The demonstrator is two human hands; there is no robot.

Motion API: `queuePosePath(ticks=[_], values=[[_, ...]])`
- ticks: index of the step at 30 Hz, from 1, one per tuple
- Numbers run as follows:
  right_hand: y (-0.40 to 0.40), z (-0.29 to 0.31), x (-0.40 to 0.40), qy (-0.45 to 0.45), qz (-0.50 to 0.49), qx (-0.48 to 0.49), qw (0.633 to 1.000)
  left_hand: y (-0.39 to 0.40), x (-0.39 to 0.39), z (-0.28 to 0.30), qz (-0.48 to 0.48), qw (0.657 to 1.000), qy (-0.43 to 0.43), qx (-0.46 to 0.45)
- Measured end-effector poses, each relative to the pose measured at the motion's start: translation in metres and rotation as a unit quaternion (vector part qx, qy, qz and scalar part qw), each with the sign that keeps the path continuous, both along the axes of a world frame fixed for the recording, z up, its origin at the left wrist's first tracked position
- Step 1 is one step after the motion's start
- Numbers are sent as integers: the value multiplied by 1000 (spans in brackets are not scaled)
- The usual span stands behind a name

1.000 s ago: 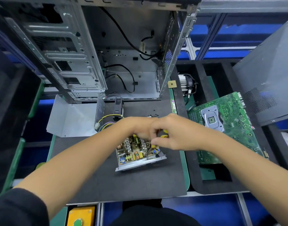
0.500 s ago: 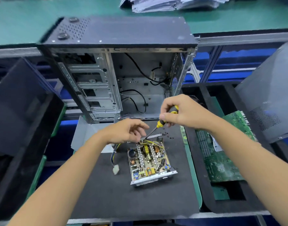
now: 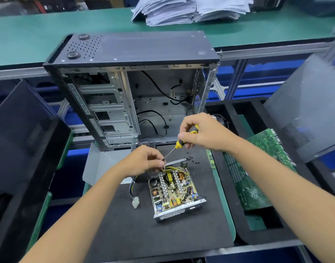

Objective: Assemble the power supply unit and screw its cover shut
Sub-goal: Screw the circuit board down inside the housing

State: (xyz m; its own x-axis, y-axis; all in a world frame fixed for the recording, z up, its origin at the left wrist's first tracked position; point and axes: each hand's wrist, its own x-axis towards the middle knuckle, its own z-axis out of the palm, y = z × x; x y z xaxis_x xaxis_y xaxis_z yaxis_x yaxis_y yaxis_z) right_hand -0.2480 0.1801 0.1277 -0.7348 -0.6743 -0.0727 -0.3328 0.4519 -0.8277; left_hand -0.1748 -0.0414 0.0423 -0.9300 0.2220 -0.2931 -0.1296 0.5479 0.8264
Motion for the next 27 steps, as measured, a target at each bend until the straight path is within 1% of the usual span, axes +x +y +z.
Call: queuePosePath(ticks=[3,6,10,12,15,19,21,24,25,27], values=[[1,1,1,2,0,15,1000,5,-2,1,-23,996,44,-78],[3,2,2,9,-4,18,1000,12,-2,2,-50,989,77,-119],[8,7,3,6,-10,-16,1000,22,-3,3,-72,986,98,-113],[10,8,4,12,-9,-11,1000,28,-3,3,-89,985,96,-110],[11,8,10,51,33,52,997,39,-5,2,-130,979,88,-130],[8,7,21,118,117,123,978,53,-6,-2,-206,962,61,-172],[7,5,26,142,158,146,966,56,-6,-7,-212,960,46,-179],[7,-2,31,168,194,172,951,62,-5,-6,-221,960,21,-168],[8,-4,33,170,203,174,949,62,-7,-6,-235,955,20,-180],[9,-8,35,169,220,170,946,64,-9,-4,-278,929,40,-240]])
